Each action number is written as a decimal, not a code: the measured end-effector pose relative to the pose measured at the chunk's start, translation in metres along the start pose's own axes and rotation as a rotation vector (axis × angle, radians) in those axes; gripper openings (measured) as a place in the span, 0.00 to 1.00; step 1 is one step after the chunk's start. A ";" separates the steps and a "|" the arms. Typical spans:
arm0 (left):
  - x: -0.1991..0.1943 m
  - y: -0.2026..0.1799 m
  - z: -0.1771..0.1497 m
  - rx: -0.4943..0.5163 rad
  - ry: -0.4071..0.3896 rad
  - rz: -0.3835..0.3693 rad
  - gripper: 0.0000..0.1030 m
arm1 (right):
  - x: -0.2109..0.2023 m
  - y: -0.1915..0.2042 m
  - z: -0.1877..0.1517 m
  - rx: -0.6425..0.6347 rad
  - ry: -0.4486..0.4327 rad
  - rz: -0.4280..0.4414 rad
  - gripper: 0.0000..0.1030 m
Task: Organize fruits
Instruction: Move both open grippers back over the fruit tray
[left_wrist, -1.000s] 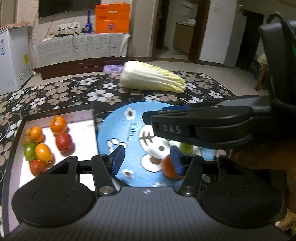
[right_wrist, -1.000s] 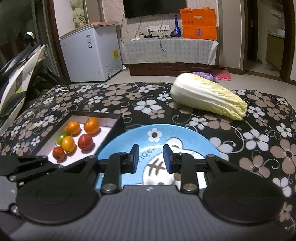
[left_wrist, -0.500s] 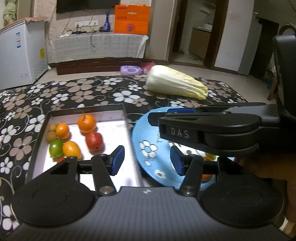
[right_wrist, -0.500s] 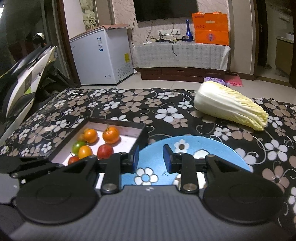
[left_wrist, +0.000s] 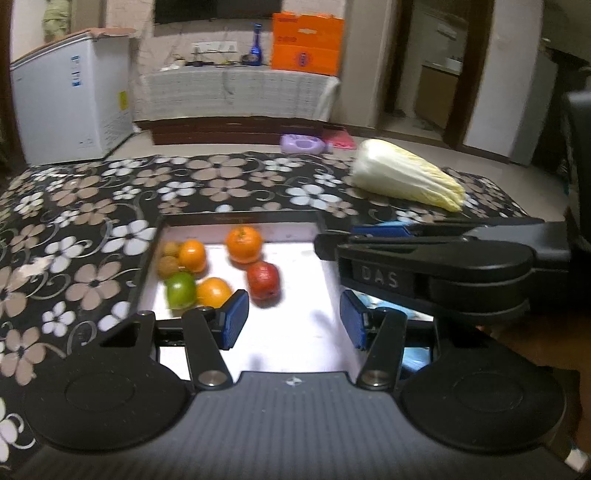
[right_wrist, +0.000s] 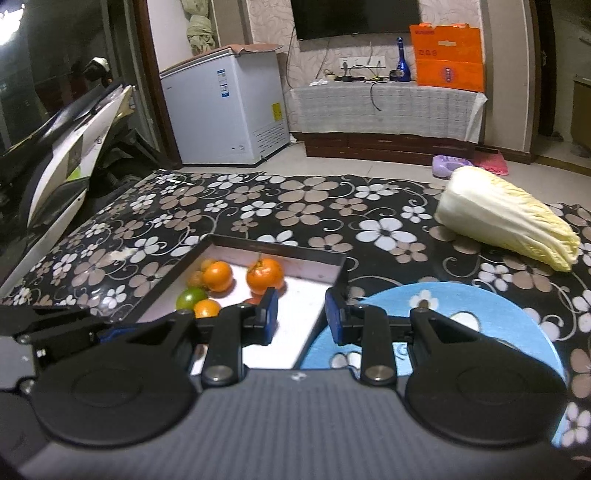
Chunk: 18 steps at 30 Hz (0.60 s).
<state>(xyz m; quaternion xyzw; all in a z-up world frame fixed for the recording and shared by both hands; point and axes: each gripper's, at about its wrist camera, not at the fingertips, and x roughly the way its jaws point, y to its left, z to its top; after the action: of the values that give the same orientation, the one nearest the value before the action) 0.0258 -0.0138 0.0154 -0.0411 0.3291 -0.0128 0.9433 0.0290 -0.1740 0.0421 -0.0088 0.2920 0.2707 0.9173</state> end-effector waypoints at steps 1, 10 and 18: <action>-0.001 0.004 -0.001 -0.010 -0.002 0.017 0.59 | 0.002 0.002 0.000 -0.005 0.004 0.008 0.32; -0.003 0.029 -0.019 -0.055 0.018 0.110 0.59 | 0.025 0.028 -0.002 -0.071 0.073 0.079 0.31; -0.001 0.043 -0.032 -0.053 0.069 0.108 0.59 | 0.044 0.044 -0.004 -0.143 0.130 0.051 0.31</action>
<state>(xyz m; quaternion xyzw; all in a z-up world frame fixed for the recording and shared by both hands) 0.0047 0.0273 -0.0129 -0.0477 0.3632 0.0452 0.9294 0.0353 -0.1158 0.0212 -0.0844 0.3311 0.3128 0.8862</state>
